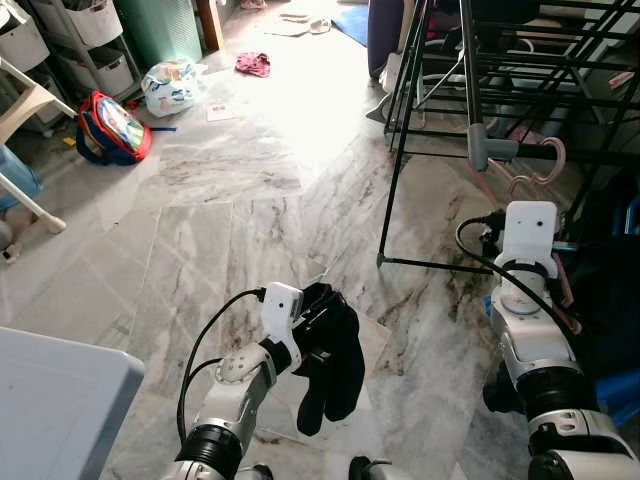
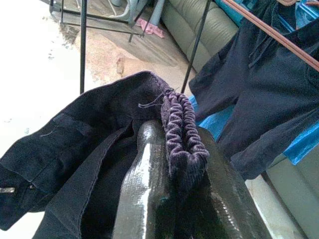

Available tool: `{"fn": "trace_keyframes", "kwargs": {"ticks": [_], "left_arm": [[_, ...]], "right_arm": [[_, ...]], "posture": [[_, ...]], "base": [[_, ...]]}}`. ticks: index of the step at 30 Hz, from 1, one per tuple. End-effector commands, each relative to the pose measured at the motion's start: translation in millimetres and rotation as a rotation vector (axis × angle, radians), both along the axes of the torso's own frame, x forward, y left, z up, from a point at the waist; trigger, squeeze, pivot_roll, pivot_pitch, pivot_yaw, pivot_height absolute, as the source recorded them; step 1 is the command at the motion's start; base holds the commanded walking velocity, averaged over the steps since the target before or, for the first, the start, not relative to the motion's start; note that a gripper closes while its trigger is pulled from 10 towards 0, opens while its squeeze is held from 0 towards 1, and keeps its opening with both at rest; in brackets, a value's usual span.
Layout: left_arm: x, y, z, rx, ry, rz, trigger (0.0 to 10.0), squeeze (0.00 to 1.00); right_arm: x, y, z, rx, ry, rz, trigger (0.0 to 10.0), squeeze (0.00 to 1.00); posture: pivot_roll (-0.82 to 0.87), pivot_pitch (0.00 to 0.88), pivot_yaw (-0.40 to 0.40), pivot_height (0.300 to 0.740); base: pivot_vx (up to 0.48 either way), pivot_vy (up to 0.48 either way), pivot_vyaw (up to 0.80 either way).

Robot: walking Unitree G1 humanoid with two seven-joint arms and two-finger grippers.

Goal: Hang hanger

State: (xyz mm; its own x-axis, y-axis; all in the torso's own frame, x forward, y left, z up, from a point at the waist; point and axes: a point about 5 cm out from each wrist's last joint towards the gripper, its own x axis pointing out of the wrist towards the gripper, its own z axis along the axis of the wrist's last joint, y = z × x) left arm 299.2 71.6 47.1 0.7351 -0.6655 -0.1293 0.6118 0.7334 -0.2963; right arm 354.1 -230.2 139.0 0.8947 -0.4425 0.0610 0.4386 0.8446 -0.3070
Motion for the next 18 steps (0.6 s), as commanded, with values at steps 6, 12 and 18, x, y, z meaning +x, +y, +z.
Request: {"fn": "trace_keyframes", "kwargs": {"ticks": [6, 12, 18], "left_arm": [[-0.2, -1.3, 0.7, 0.018, -0.006, -0.004, 10.0, 0.0], [-0.1, -2.0, 0.6, 0.025, -0.004, -0.009, 10.0, 0.0], [-0.2, -0.8, -0.2, 0.037, -0.003, -0.008, 10.0, 0.0]], "right_arm": [[0.6, -26.4, 5.9, -0.05, 0.03, -0.029, 10.0, 0.0], [2.6, -36.2, -5.8, 0.045, 0.134, 0.044, 10.0, 0.0], [6.8, -43.9, -5.9, 0.089, 0.19, 0.1, 1.0, 0.0]], "posture": [[-0.03, 0.183, 0.001, 0.74], [-0.02, 0.183, 0.002, 0.74], [-0.01, 0.179, 0.004, 0.74]], "base": [[0.0, 0.0, 0.0], [0.0, 0.0, 0.0], [0.0, 0.0, 0.0]]}}
